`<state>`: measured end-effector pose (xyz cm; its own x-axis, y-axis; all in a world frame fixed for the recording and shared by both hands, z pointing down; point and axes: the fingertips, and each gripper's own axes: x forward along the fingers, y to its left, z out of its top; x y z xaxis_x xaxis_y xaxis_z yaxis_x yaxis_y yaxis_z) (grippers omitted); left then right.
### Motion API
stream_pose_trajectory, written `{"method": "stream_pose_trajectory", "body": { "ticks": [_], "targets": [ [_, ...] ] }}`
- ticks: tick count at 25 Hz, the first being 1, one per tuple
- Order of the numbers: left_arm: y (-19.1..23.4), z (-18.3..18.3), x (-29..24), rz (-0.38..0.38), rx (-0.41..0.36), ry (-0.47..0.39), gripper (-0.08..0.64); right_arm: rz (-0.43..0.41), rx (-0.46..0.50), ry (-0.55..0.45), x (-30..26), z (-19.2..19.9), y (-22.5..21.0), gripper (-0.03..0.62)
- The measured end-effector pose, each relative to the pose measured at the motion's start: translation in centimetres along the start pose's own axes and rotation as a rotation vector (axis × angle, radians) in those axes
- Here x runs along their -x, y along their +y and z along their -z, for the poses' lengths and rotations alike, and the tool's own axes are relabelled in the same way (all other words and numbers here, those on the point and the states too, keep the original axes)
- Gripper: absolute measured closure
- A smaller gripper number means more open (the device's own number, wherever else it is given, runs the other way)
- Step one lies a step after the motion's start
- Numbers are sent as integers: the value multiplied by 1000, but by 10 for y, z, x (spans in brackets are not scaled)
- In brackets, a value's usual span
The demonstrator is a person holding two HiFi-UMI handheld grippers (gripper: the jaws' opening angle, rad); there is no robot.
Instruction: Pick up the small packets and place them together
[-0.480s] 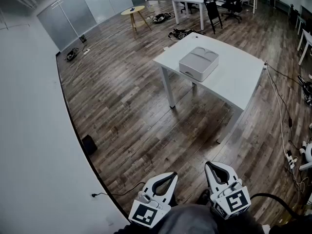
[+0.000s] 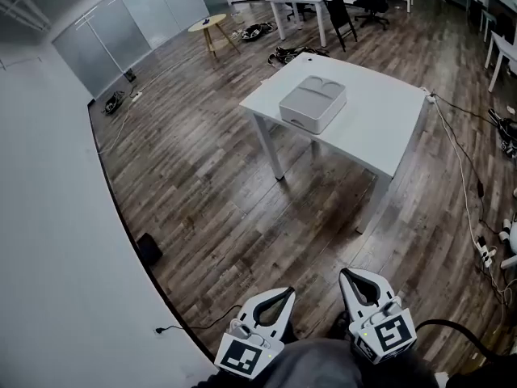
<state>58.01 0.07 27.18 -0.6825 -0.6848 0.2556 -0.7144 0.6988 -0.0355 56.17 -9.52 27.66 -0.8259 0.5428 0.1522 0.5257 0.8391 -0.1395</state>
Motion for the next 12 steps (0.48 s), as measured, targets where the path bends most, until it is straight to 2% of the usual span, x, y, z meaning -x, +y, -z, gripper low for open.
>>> {"method": "stream_pose_trajectory", "body": {
  "ticks": [8, 12],
  "targets": [
    [-42, -8, -43, 41, -25, 30, 563, 26, -56, -32, 35, 5, -48, 589],
    [-64, -7, -61, 71, -31, 53, 563, -1, -93, -51, 47, 9, -62, 589]
  ]
}}
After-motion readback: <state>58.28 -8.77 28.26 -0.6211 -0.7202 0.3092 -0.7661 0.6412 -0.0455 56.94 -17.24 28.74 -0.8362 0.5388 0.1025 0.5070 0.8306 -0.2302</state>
